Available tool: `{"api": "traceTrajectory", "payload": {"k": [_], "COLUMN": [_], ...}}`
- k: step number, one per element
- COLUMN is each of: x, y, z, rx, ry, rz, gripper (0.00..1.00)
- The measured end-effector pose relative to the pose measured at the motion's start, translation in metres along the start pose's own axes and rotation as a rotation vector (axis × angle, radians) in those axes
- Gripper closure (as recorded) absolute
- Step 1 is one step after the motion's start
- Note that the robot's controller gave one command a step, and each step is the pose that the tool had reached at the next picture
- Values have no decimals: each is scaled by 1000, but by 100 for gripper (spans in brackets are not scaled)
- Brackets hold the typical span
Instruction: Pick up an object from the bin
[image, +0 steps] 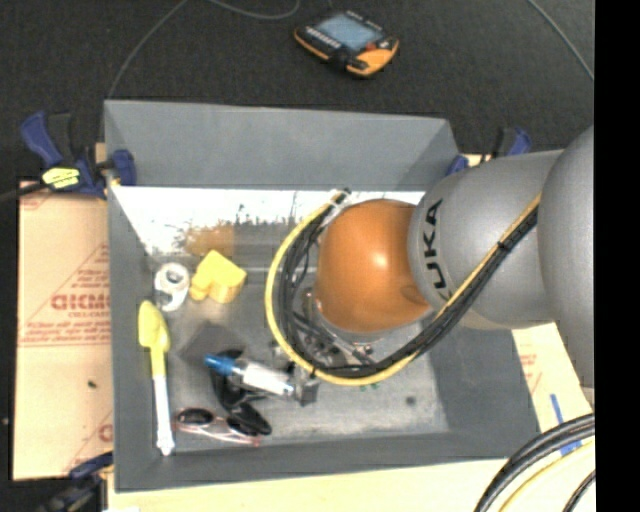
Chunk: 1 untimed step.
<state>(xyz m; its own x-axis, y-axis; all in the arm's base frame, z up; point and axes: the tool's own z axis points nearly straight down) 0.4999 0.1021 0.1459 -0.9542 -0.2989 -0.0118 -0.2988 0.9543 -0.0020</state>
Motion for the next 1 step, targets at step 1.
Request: {"api": "traceTrajectory", "payload": {"k": [1], "x": [-1], "y": [0], "z": [-17], "rx": [0], "ry": [-3], "rz": [0], "gripper": [100]}}
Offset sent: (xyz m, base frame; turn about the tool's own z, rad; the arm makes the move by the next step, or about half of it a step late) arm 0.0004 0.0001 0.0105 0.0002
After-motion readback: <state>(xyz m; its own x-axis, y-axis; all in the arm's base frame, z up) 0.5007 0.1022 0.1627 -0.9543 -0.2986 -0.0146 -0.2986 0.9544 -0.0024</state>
